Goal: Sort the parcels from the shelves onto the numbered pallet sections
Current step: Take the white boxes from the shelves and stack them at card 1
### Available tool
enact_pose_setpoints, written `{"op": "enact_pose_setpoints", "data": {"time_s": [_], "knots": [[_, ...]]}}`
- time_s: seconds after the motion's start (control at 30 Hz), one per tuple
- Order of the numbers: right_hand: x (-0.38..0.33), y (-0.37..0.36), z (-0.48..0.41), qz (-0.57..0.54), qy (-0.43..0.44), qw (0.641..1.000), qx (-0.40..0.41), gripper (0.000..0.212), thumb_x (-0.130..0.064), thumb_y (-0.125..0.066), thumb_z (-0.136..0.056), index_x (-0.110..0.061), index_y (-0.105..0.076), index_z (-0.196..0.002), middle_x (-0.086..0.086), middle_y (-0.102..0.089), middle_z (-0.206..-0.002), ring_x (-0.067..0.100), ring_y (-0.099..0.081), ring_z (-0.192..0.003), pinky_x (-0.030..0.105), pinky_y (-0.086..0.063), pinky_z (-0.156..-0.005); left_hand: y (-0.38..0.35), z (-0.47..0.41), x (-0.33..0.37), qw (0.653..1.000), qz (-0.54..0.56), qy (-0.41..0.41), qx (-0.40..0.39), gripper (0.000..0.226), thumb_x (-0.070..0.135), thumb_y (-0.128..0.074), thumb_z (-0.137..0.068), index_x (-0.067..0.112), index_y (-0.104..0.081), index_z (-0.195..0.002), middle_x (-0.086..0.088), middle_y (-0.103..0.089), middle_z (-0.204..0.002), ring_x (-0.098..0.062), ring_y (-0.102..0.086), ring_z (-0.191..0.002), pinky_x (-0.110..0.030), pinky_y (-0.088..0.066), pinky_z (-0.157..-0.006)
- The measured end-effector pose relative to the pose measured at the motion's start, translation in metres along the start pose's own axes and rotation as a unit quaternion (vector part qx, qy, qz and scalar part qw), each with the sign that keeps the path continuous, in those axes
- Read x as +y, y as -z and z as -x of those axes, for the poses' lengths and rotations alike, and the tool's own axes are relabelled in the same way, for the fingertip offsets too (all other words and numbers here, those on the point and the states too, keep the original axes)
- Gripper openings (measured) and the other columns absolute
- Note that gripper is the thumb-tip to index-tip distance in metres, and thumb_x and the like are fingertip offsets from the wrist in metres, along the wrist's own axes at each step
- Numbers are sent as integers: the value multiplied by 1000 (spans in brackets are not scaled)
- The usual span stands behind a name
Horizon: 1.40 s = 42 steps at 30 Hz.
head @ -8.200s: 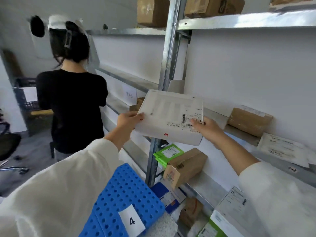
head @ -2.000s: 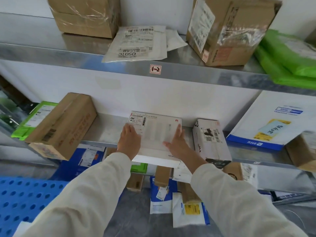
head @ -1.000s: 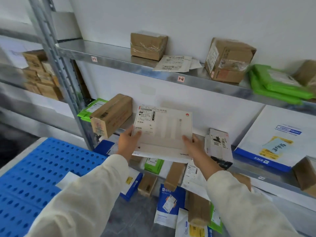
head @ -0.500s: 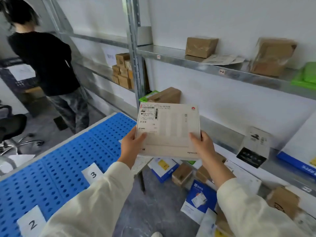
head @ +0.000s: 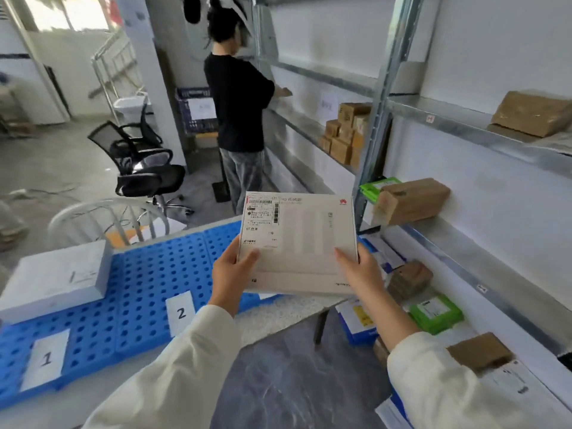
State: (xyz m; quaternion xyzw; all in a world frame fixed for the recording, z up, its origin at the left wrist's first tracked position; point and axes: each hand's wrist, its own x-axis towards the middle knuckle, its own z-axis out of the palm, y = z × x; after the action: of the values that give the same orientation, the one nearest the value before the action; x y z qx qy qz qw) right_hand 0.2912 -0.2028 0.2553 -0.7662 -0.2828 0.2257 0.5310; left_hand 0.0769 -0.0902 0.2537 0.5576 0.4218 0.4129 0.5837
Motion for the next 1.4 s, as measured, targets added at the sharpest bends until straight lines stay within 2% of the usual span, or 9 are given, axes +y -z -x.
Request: {"op": "enact_pose_setpoints", "data": {"time_s": [0.27, 0.4, 0.57, 0.67, 0.77, 0.93, 1.13, 1.3, 1.4], "knots": [[-50, -155, 22, 28, 34, 991, -124, 47, -40, -74, -81, -19, -59, -120, -4, -66, -108, 14, -61, -95, 33, -52, -82, 151, -6, -10, 992, 19, 10, 126, 44, 27, -69, -86, 41, -59, -126, 17, -67, -113, -13, -63, -103, -35, -55, -82], [-71, -250, 44, 9, 36, 982, -185, 45, -41, -75, -79, -22, -60, -117, -4, -68, -107, 17, -64, -99, 41, -54, -88, 244, -13, -18, 986, 17, 19, 167, 44, 28, -69, -86, 35, -59, -128, 14, -67, -117, -15, -63, -107, -40, -54, -89], [-104, -370, 69, 4, 44, 974, -221, 44, -42, -73, -81, -24, -59, -118, -8, -67, -104, 12, -65, -95, 33, -56, -80, 363, -40, -22, 975, 27, 34, 219, 65, 26, -73, -83, 23, -46, -142, 9, -55, -137, -12, -53, -123, -39, -45, -105], [-120, -435, 79, 1, 38, 973, -228, 39, -43, -72, -81, -28, -58, -114, -11, -66, -102, 6, -63, -89, 26, -55, -72, 424, -62, -23, 976, 26, 14, 217, 46, 19, -71, -85, 28, -59, -128, 12, -65, -122, -10, -62, -111, -31, -54, -92], [-134, -487, 86, 0, 33, 972, -233, 39, -41, -72, -82, -28, -57, -115, -11, -66, -103, 6, -63, -91, 28, -55, -75, 472, -81, -22, 977, 30, 4, 209, 37, 13, -68, -87, 37, -61, -114, 15, -68, -113, -8, -65, -104, -27, -54, -84], [-147, -550, 91, 16, 24, 969, -245, 41, -43, -72, -81, -24, -58, -115, -8, -67, -104, 9, -64, -92, 29, -55, -78, 531, -102, -29, 977, 32, 31, 207, 52, 11, -66, -89, 17, -50, -139, 0, -62, -129, -16, -62, -112, -38, -52, -96], [-157, -607, 84, 21, 17, 963, -267, 42, -39, -71, -84, -24, -57, -120, -9, -65, -105, 5, -61, -91, 24, -51, -73, 573, -128, -39, 974, 17, 35, 224, 44, 11, -65, -89, 22, -57, -131, 7, -67, -118, -8, -65, -103, -31, -54, -90], [-156, -643, 63, 42, 0, 960, -276, 49, -38, -69, -85, -20, -55, -128, -4, -65, -113, 15, -62, -101, 37, -54, -90, 595, -160, -47, 974, -6, 53, 220, 44, 13, -65, -89, 24, -57, -131, 10, -67, -117, -4, -65, -101, -23, -55, -84], [-158, -662, 48, 52, -17, 958, -282, 45, -36, -62, -90, -20, -52, -131, -3, -64, -116, 16, -61, -102, 36, -52, -89, 603, -181, -51, 972, -15, 63, 224, 43, 14, -65, -89, 26, -58, -129, 13, -68, -113, -3, -66, -99, -25, -55, -84]]}}
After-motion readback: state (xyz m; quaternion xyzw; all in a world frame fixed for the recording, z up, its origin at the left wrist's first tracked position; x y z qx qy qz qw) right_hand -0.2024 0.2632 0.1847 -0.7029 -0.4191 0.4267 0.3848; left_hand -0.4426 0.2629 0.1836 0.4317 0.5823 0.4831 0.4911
